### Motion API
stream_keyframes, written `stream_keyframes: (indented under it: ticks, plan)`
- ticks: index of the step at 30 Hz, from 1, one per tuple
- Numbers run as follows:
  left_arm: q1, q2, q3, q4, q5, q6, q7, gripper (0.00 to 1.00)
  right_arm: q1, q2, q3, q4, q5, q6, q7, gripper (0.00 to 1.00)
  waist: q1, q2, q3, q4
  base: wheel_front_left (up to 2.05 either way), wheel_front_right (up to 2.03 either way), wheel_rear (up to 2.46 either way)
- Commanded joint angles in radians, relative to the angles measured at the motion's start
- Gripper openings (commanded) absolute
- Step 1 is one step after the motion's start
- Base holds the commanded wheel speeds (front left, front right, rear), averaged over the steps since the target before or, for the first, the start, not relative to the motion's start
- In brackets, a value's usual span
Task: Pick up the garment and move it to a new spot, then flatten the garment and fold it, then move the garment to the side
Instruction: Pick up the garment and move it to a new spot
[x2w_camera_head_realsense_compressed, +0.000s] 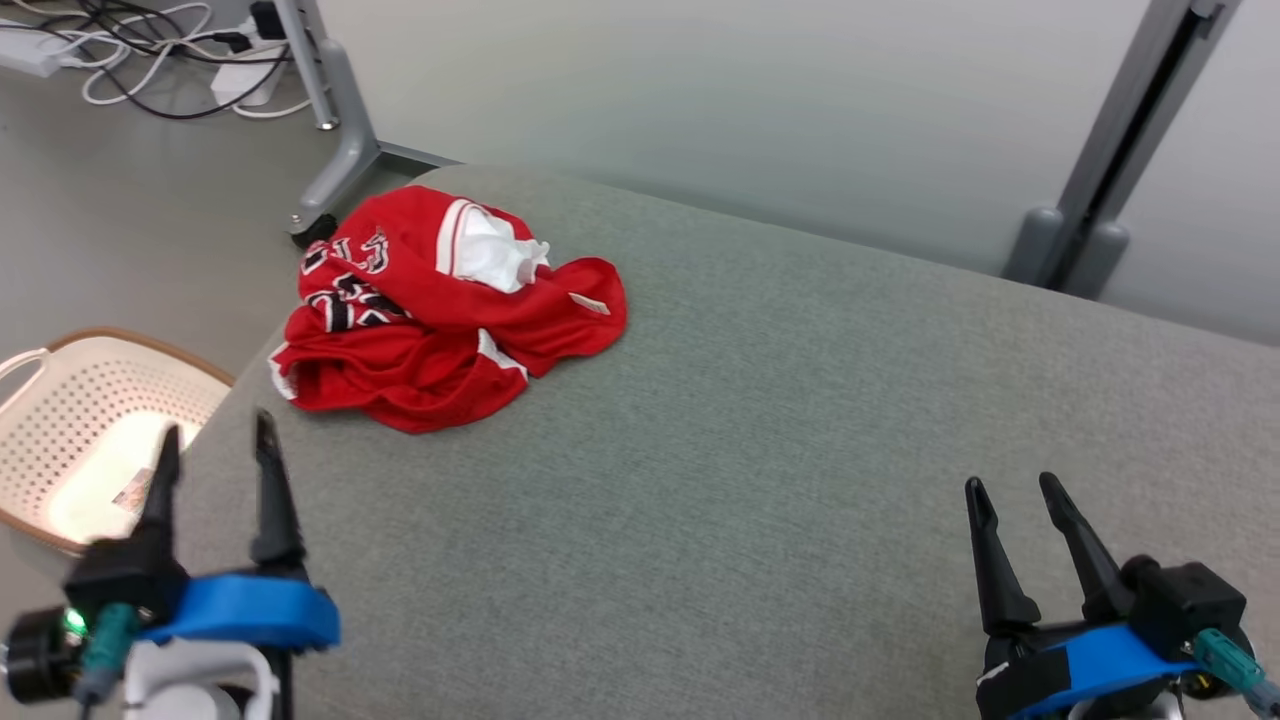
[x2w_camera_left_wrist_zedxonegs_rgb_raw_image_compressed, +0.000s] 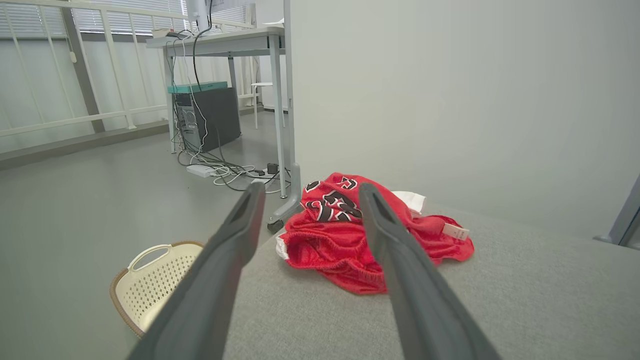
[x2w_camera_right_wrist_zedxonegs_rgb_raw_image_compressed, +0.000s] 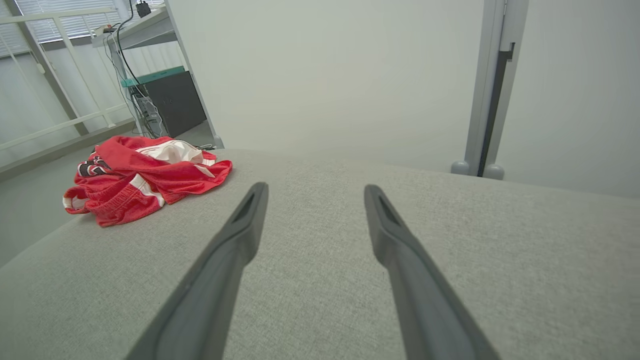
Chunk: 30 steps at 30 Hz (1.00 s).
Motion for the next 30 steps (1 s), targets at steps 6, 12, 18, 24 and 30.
stream_keyframes:
  ticks: [6,12,18,24,30]
  plan:
    - [-0.154,0.072,0.065,0.006,-0.029,-0.019,0.002,1.0,-0.039,-0.006,-0.01,-0.057,-0.047,0.0,0.023,1.0,0.0,-0.0001,0.057,-0.073,0.0,0.0,0.0]
    - [-0.323,0.153,0.121,0.064,-0.064,-0.049,0.024,1.0,-0.073,-0.006,-0.025,-0.12,-0.083,0.0,0.049,1.0,0.0,-0.0001,0.153,-0.154,0.0,0.0,0.0]
    - [-0.479,0.243,0.149,0.183,-0.083,-0.083,0.059,1.0,-0.109,-0.012,-0.035,-0.184,-0.112,0.0,0.068,1.0,0.0,-0.0001,0.262,-0.232,0.0,0.0,0.0]
    - [-0.6,0.294,0.163,0.348,-0.11,-0.11,0.104,1.0,-0.124,-0.02,-0.058,-0.235,-0.12,0.0,0.078,1.0,0.0,-0.0001,0.338,-0.285,0.0,0.0,0.0]
    - [-0.673,0.298,0.129,0.546,-0.131,-0.139,0.205,1.0,-0.132,-0.029,-0.068,-0.261,-0.115,0.0,0.084,1.0,0.0,-0.0001,0.385,-0.294,0.0,0.0,0.0]
